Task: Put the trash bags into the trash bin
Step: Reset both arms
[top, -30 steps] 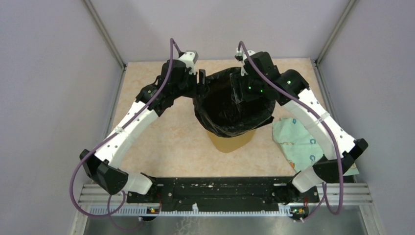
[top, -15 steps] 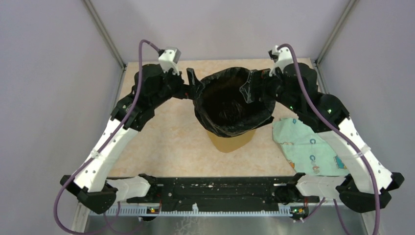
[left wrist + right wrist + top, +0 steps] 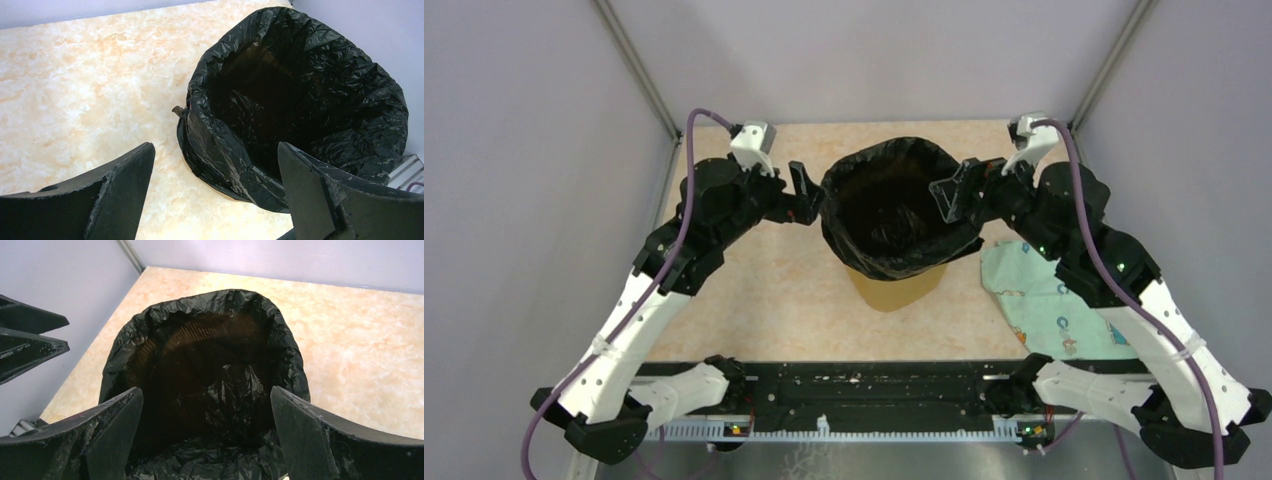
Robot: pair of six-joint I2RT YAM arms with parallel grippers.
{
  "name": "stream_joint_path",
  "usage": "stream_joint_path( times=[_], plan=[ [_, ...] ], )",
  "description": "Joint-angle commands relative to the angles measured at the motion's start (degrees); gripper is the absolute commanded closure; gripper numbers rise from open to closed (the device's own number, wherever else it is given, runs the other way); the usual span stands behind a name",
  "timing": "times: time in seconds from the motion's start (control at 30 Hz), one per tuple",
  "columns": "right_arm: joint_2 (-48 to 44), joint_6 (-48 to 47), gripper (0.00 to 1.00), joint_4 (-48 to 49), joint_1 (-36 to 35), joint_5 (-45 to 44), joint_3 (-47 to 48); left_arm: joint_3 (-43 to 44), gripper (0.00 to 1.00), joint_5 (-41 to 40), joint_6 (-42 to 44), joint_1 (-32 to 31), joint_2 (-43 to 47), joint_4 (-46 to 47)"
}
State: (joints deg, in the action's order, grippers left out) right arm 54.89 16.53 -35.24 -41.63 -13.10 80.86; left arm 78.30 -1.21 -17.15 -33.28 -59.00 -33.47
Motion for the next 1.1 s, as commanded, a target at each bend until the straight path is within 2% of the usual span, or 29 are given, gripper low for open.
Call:
stream_joint_path(
  times=[0.0,0.37,1.07],
  plan=[
    [-3.21,-0.71,0.01,6.11,-0.45,-1.72,-1.74,-1.12,0.02,-0.76,-0.03,-0.21,2.34,1.74],
    [-5.41,-0.64,0.01,6.45,-0.52,-2.72,-4.3,-3.65,0.02,0.94,0.33,-0.21,3.47,2.62],
    [-4.74,0.81,0.01,6.27,-0.54,-1.81,-4.0,-4.3,0.02,-1.47,1.78,-0.21,5.13,1.92]
  ],
)
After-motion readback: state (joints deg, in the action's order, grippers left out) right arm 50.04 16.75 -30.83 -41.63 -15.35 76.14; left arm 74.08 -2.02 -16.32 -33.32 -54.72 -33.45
